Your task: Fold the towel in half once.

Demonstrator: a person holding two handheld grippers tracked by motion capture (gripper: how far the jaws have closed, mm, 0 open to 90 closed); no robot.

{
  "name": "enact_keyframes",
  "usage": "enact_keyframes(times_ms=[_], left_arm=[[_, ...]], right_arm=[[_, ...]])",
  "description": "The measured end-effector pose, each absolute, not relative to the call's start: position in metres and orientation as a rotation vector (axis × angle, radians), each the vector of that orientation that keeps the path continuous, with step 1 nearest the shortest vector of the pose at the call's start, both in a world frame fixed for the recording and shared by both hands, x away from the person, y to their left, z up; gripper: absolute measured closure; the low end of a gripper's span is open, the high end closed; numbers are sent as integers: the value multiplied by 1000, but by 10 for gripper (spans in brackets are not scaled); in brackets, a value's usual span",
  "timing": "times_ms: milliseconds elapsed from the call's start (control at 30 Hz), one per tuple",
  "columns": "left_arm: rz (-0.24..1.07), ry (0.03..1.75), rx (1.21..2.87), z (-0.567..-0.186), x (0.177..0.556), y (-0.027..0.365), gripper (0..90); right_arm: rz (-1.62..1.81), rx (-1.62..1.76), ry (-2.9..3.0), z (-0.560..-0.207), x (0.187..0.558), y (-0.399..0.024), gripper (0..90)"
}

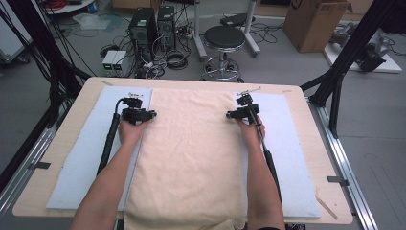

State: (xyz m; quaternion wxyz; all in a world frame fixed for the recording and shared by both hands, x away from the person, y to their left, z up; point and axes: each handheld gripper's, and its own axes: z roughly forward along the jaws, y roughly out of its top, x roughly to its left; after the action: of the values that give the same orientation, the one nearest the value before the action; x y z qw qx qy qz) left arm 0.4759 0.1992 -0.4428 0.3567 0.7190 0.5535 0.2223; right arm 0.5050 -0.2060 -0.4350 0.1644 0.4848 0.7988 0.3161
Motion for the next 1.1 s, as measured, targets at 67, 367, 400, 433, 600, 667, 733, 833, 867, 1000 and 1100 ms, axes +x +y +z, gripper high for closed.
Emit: enact_keyframes(times_ms=[67,367,400,433,600,667,733,833,867,1000,1100], left_arm=[[553,1416,1859,-443,475,197,693],[345,1339,1816,-433,470,206,862],[337,1322,1800,-428,469,207,862],[331,1306,1778,-423,467,208,862],[303,1233,1724,-398,456,216,862],[301,1216,1724,-394,453,217,862],[297,1185,1734,-387,447,221,862],[281,1148,1728,-376,437,227,862],[277,1137,1724,-373,433,229,862],[264,1062,1709,-357,410,239,862],[266,1035,1707,-351,400,243,862]], right_arm=[[928,1354,2302,-435,505,-202,742],[1124,1322,2447,-421,500,-207,853],[1162,1318,2447,-416,498,-210,852],[1194,1303,2444,-411,497,-212,853],[1332,1230,2440,-386,485,-225,852],[1364,1196,2452,-377,477,-228,851],[1395,1162,2457,-368,469,-232,852],[1449,1129,2457,-355,458,-237,851],[1474,1117,2461,-351,453,-238,850],[1538,1047,2455,-335,436,-240,849],[1574,994,2459,-324,421,-240,849]])
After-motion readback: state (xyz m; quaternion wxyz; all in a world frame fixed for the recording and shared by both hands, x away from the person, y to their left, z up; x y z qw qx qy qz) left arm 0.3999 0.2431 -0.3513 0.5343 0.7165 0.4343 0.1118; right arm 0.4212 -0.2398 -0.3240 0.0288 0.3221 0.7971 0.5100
